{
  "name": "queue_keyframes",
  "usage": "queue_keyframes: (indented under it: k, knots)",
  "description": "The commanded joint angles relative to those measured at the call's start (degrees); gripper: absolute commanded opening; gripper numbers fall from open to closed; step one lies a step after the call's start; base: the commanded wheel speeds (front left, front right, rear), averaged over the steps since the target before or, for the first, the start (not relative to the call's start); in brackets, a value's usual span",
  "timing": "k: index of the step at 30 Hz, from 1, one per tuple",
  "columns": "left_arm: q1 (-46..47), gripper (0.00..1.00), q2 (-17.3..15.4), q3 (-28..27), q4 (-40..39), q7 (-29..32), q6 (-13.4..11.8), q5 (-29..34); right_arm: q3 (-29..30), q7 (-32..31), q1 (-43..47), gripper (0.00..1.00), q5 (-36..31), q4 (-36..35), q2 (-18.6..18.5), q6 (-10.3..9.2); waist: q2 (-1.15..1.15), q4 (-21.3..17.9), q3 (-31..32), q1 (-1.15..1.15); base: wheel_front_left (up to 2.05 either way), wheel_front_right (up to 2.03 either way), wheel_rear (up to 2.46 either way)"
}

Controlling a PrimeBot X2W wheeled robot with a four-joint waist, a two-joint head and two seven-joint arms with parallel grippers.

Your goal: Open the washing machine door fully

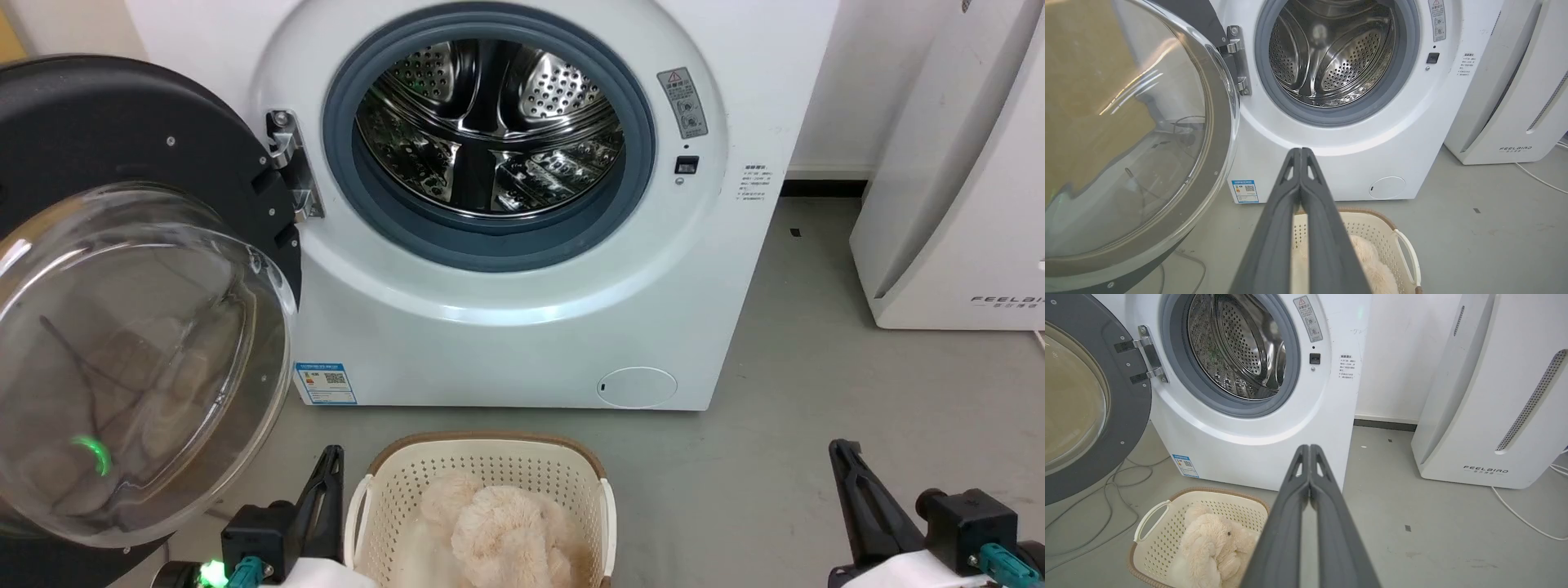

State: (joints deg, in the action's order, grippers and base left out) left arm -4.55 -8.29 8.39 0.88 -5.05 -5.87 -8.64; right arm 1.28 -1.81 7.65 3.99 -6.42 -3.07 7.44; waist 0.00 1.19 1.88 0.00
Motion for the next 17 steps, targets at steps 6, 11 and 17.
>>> queue_keyframes:
  k: [6,11,17]
  knots:
    - [1.1,0.00,0.5,-0.8,-0.2,0.5,0.5,1.1,-0.2,0.5,-1.6,0.00,-0.7,0.6,0.1,0.01,0.00,-0.1,-0.1,0.00,0.00,0.00,0.00]
    - [1.3,0.00,0.7,-1.3,-0.3,0.8,0.8,1.6,-0.3,0.6,-2.0,0.00,-0.9,1.0,0.1,0.02,0.00,-0.1,-0.2,0.00,0.00,0.00,0.00]
    - [1.6,0.00,1.1,-1.8,-0.3,1.1,1.2,2.1,-0.4,0.7,-2.4,0.00,-1.1,1.4,0.1,0.02,0.00,-0.2,-0.4,0.00,0.00,0.00,0.00]
